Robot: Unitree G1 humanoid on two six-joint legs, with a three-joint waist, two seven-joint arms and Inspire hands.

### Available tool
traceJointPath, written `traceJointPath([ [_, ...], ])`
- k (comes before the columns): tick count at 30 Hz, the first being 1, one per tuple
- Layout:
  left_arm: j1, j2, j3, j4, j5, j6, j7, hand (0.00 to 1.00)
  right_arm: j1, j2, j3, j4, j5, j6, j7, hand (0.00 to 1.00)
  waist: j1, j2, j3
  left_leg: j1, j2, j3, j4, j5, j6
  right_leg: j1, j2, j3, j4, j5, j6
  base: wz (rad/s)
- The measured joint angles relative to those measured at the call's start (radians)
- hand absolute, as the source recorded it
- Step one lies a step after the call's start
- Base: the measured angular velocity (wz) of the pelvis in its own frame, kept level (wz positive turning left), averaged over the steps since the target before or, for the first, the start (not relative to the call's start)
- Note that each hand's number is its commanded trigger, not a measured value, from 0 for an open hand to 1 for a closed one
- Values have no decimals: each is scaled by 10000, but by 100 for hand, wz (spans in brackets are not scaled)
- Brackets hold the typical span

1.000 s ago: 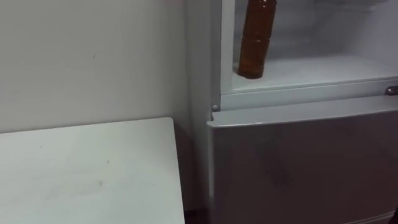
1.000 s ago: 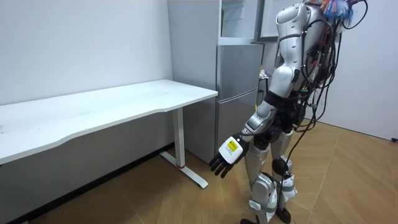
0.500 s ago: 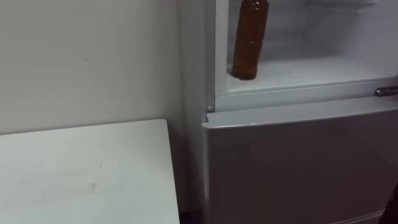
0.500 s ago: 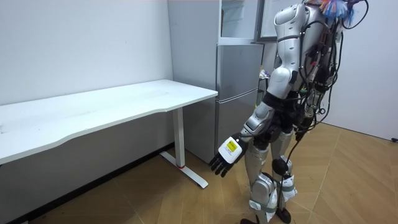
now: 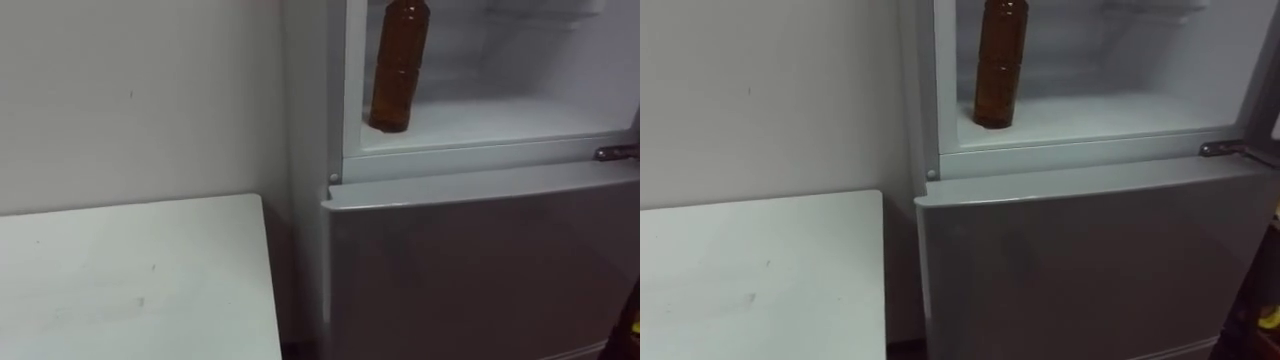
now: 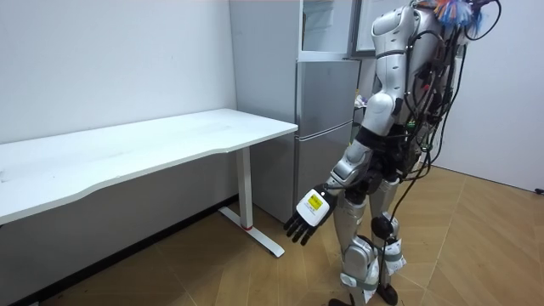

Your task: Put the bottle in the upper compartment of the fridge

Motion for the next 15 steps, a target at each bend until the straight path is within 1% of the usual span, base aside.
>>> traceJointPath([
  [1, 8, 41, 162, 2, 4, 14, 8, 0, -87, -317, -119, -57, 126, -1, -155, 0, -12, -41, -1, 7, -13, -1, -19, 0, 2, -3, 2, 31, 4, -6, 11, 0],
  [2, 9, 83, 173, 3, 1, 30, 20, 0, -114, -468, -167, -111, 285, -6, -233, 0, 5, -73, -7, 6, -20, -3, -31, 0, 3, -6, -1, 23, 7, -14, 24, 0],
  [3, 16, 161, 220, 4, 3, 54, 23, 0, -212, -725, -374, -264, 526, -11, -437, 0, 30, -133, -6, 19, -30, 5, -34, 0, 5, -16, -1, 36, 52, -21, 30, 0],
  [4, 24, 217, 332, 5, -2, 81, 22, 0, -348, -939, -566, -471, 636, -20, -622, 0, 13, -194, 22, 42, -41, 2, -31, 0, 7, -27, -8, 36, 126, -49, 29, 0],
  [5, 21, 256, 377, -5, -21, 96, 24, 0, -411, -1036, -677, -555, 722, -22, -687, 0, -43, -226, 34, 42, -45, 9, -23, 0, 7, -33, -19, 43, 150, -63, 31, 0],
  [7, -8, 436, 373, -125, -7, 105, 24, 0, -512, -1324, -863, -1281, 737, -62, -1059, 0, -72, -339, 51, -11, -43, 7, 14, 0, 8, -63, -13, 39, 155, -68, 31, 4],
  [8, 7, 460, 373, -137, -4, 105, 24, 0, -543, -1403, -863, -1415, 735, -84, -1112, 0, -96, -362, 57, -42, -43, 2, 40, 0, 8, -72, -12, 36, 153, -68, 32, 6],
  [9, 41, 478, 377, -189, 4, 118, 24, 0, -610, -1478, -1011, -1638, 777, -132, -1204, 0, -165, -434, 36, -128, -43, -11, 70, -2, 11, -131, -21, 5, 164, -71, 37, 7],
  [10, 19, 479, 384, -271, 42, 122, 24, 0, -696, -1493, -1312, -1817, 866, -147, -1307, 0, -210, -496, 58, -195, -43, -13, 72, -1, 13, -202, -25, -50, 178, -68, 34, 7],
  [11, 6, 479, 388, -311, 70, 140, 24, 0, -724, -1498, -1487, -1921, 885, -136, -1390, 0, -231, -527, 59, -217, -43, -12, 70, 0, 14, -220, -24, -55, 179, -68, 34, 0],
  [12, -34, 475, 399, -370, 152, 169, 24, 0, -748, -1524, -1724, -2130, 880, -149, -1636, 0, -248, -575, 53, -217, -46, -12, 62, 0, 14, -224, -17, -43, 177, -68, 35, 0],
  [13, -28, 476, 469, -380, 184, 185, 24, 0, -809, -1560, -2002, -2233, 889, -158, -1920, 0, -252, -666, 21, -204, -46, -2, 53, 0, 14, -217, -13, -25, 178, -69, 35, -5],
  [14, -37, 478, 508, -398, 184, 185, 23, 0, -843, -1624, -2046, -2263, 912, -158, -2091, 0, -262, -664, 29, -200, -45, 7, 46, 0, 15, -217, -10, 15, 173, -69, 35, -8],
  [15, -42, 478, 550, -417, 183, 185, 23, 0, -889, -1748, -2180, -2454, 960, -156, -2420, 0, -281, -701, 16, -171, -46, 28, 27, 0, 15, -217, 1, 69, 165, -69, 35, -8],
])
